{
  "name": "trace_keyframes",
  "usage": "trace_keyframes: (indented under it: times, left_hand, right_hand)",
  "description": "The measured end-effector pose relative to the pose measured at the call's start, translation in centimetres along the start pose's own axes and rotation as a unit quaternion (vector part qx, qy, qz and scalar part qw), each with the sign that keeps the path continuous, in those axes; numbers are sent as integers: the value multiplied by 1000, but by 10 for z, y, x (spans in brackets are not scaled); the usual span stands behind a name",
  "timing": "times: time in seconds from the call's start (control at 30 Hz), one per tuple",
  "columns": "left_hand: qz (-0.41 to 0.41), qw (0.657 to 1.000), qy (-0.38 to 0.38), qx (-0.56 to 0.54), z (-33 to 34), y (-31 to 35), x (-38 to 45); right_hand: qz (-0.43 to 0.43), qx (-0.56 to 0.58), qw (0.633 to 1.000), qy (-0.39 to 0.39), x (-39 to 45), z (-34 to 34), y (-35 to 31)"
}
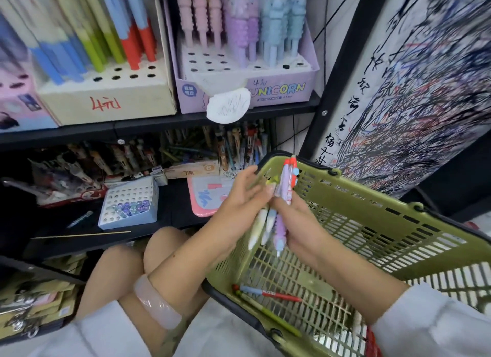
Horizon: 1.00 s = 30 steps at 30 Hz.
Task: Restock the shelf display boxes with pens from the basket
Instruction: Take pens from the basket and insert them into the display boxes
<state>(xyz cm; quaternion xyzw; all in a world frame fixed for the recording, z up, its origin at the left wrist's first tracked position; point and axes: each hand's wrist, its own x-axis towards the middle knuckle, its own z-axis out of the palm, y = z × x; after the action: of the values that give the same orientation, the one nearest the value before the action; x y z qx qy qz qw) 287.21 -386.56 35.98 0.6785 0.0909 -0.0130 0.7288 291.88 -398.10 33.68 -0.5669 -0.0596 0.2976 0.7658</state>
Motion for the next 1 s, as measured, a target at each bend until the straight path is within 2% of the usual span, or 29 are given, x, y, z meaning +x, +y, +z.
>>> trace_keyframes:
  times: [0.07, 0.17, 0.23, 0.3, 0.4, 0.43, 0.47, 0.57, 0.73, 0.87, 1.0]
  left_hand:
    - [-9, 999, 24, -26, -1, 8, -2]
    - [-57, 995, -11, -84, -3, 20, -12]
    - [-60, 988, 6, -139, -7, 25, -20]
    - [-27, 988, 52, -141, -15, 31, -25]
    - [20, 990, 99, -101, -31, 41, -34]
    - [28, 988, 117, -92, -37, 43, -37]
    - [37, 985, 138, -93, -43, 44, -38]
    - [64, 971, 193, -123, -59, 51, -44]
    - [81, 959, 215, -166, -87, 64, -54]
    - [91, 963, 223, -124, -107, 69, -59]
    - [97, 960, 223, -139, -119, 74, -64]
  right_hand:
    - [-44, -34, 998, 3, -2, 11, -12]
    - [-91, -103, 991, 3, -2, 36, -21]
    - [-121, -174, 977, 23, 1, 55, -24]
    - [-162, -246, 955, 41, 3, 74, -27]
    - [-264, -383, 883, 68, 4, 99, -32]
    - [-280, -400, 870, 72, 5, 107, -33]
    - [-280, -397, 872, 67, 6, 115, -35]
    - [-223, -317, 922, 11, 7, 139, -43]
    - [-212, -182, 958, -64, 13, 165, -64]
    - [-178, -214, 956, -93, 24, 180, -92]
    - [-161, -204, 953, -154, 31, 189, -105]
